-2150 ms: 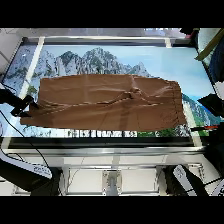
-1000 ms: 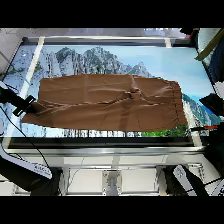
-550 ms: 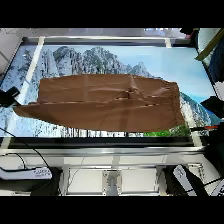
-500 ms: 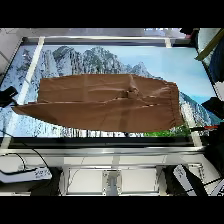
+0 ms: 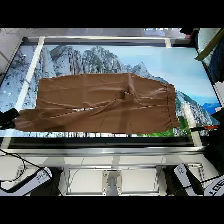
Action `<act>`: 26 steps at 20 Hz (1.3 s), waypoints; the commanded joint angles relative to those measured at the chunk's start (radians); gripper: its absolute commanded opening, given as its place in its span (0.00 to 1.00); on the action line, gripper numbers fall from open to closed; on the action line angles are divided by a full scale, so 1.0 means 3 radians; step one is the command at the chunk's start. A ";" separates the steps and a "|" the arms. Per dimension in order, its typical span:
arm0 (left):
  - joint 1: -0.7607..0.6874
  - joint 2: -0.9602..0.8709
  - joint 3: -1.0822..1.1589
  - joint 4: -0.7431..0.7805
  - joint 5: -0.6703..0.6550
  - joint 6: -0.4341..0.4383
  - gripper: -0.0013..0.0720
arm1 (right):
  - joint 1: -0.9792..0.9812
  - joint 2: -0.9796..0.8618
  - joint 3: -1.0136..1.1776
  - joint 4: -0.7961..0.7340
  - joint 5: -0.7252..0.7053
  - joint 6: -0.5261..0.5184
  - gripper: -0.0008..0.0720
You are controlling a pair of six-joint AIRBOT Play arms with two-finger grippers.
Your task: Fold the clothes and pants, and hang the long-sleeved shirts on hangers.
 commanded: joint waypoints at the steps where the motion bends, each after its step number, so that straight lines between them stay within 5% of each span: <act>1: 0.0004 -0.0006 0.0046 -0.0192 0.0023 -0.0013 0.03 | -0.0027 -0.0010 -0.0001 0.0135 0.0075 -0.0037 0.63; 9: 0.0005 -0.0135 0.1047 0.0407 -0.0312 -0.0015 0.03 | -0.0028 -0.0010 -0.0001 0.0182 0.0098 -0.0036 0.63; 14: -0.0038 -0.0777 0.1047 0.0108 -0.0286 -0.0118 0.04 | -0.0027 -0.0010 -0.0001 0.0304 0.0107 -0.0034 0.63; 15: -0.0052 -0.0880 0.1047 0.0022 -0.0226 -0.0130 0.19 | -0.0027 -0.0010 -0.0001 0.0318 0.0120 -0.0034 0.63; 16: -0.0066 -0.0960 0.1047 -0.0033 -0.0187 -0.0126 0.62 | -0.0027 -0.0010 -0.0001 0.0329 0.0149 -0.0034 0.63; 17: -0.0085 -0.0994 0.1047 -0.0034 -0.0103 -0.0126 0.83 | -0.0028 -0.0010 -0.0001 0.0332 0.0183 -0.0034 0.63; 21: -0.0024 -0.0760 0.1047 0.0385 0.0294 -0.0149 0.84 | -0.0034 0.0017 0.0000 0.0308 0.0203 -0.0053 0.63; 26: 0.0687 -0.0420 0.0799 0.0721 0.0005 -0.0343 0.84 | -0.0205 0.0284 -0.0348 -0.0037 0.0088 -0.0123 0.63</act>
